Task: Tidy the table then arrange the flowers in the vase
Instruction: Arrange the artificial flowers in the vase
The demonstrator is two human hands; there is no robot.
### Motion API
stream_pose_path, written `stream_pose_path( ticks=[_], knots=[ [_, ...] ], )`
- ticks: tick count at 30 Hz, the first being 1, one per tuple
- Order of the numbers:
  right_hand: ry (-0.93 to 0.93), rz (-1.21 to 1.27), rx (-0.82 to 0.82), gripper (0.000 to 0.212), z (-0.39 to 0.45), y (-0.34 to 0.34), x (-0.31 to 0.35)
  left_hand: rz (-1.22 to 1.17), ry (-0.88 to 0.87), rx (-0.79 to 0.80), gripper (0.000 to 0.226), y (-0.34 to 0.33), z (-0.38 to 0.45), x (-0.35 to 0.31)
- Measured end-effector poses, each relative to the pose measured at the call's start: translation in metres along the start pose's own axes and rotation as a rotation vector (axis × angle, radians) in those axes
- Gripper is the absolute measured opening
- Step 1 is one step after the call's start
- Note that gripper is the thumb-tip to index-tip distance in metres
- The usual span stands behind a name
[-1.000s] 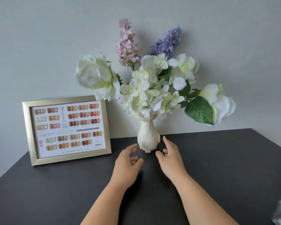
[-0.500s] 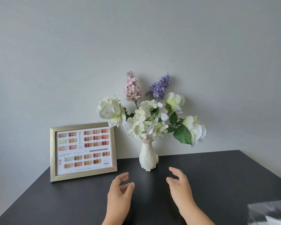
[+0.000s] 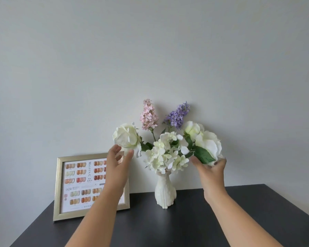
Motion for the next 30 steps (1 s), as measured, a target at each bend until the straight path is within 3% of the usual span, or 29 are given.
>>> stream_pose_path(
  ticks=[2, 5, 11, 15, 22, 30],
  knots=[
    [0.103, -0.011, -0.025, 0.089, 0.013, -0.003, 0.01, -0.046, -0.004, 0.002, 0.059, 0.001, 0.013, -0.012],
    [0.221, -0.107, 0.031, 0.094, 0.029, -0.009, 0.026, 0.016, -0.107, 0.013, 0.071, 0.006, 0.027, -0.027],
    [0.334, -0.279, 0.209, 0.068, 0.054, -0.029, 0.05, 0.414, -0.458, 0.08, 0.066, -0.006, 0.048, -0.057],
    [0.328, -0.312, 0.311, 0.061, 0.071, -0.046, 0.061, 0.562, -0.541, 0.133, 0.059, -0.018, 0.055, -0.077],
    [0.278, -0.481, 0.426, 0.061, 0.094, -0.067, 0.058, 0.735, -0.522, 0.209, 0.062, -0.064, 0.069, -0.082],
    [0.264, -0.617, 0.507, 0.059, 0.082, -0.073, 0.037, 0.823, -0.502, 0.267, 0.063, -0.057, 0.065, -0.063]
  ],
)
Point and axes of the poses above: each hand's wrist, its own z-axis towards the middle knuckle, its own y-axis out of the back of the hand, x = y × z, the point moved 3 cm from there along z, towards the middle knuckle, and after that the axes turned 9 degrees about y, right-handed, at the moved point
